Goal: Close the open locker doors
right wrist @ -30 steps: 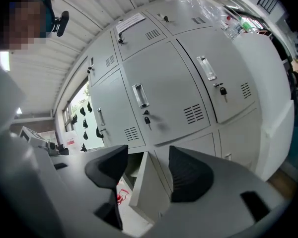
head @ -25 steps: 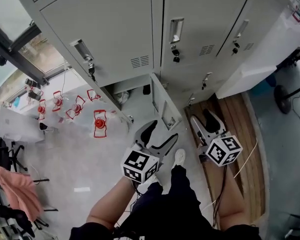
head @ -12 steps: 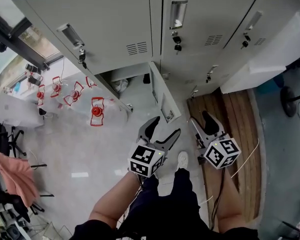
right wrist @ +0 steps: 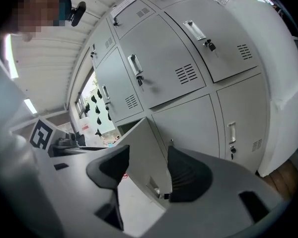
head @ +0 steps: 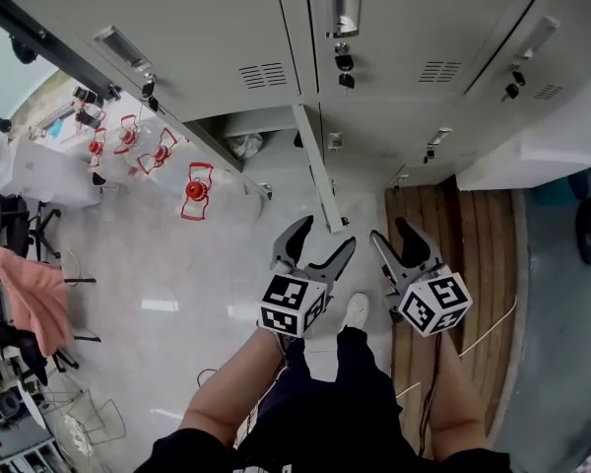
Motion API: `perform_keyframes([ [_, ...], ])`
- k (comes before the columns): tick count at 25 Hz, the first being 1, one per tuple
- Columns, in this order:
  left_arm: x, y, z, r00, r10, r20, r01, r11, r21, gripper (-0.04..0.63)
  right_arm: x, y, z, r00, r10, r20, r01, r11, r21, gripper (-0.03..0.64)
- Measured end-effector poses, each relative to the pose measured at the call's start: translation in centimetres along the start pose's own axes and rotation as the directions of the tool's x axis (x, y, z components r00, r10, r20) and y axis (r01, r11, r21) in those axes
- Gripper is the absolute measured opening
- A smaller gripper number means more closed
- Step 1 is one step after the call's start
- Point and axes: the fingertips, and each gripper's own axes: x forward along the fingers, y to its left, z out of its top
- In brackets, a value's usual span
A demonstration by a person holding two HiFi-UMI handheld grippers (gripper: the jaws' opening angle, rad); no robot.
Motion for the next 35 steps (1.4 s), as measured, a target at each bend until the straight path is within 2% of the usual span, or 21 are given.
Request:
perform_keyframes([
  [11,2.0,0.7,0.2,0.986,0.152,0.062,-0.149,0.987,-0.055,0.350,1.4,-1.2,1.2,0.992,0.125,-0.027,-0.127,0.990,-0.065,0.221],
  [17,2.3,0.9,-0.5,0.978,0.200,0.064,-0.195,0.978,-0.074,0.346,2.4,-1.2,0.8,0.983,0.176,-0.057,-0.181,0.979,-0.091,0.221],
  [21,2.2,1.5,-0.7,0.970,0.236,0.061,-0.232,0.970,-0.067,0.275,2.9,-1.0,0.8,0.980,0.190,-0.060,-0.195,0.976,-0.095,0.218],
  [25,2.0,1.7,-0.7,0.969,0.241,0.055,-0.238,0.969,-0.061,0.240,3.3,-1.0,1.5,0.980,0.192,-0.045,-0.195,0.976,-0.092,0.209],
  [30,1.1,2.6,-1.1,0.957,0.286,0.050,-0.282,0.957,-0.069,0.138,4.1,-0.4,1.7,0.977,0.209,-0.038,-0.212,0.974,-0.084,0.204],
  [35,-0.5,4.2,-1.3,0.941,0.335,0.045,-0.331,0.941,-0.075,0.137,5.6,1.8,1.1,0.961,0.266,-0.072,-0.273,0.956,-0.107,0.204],
])
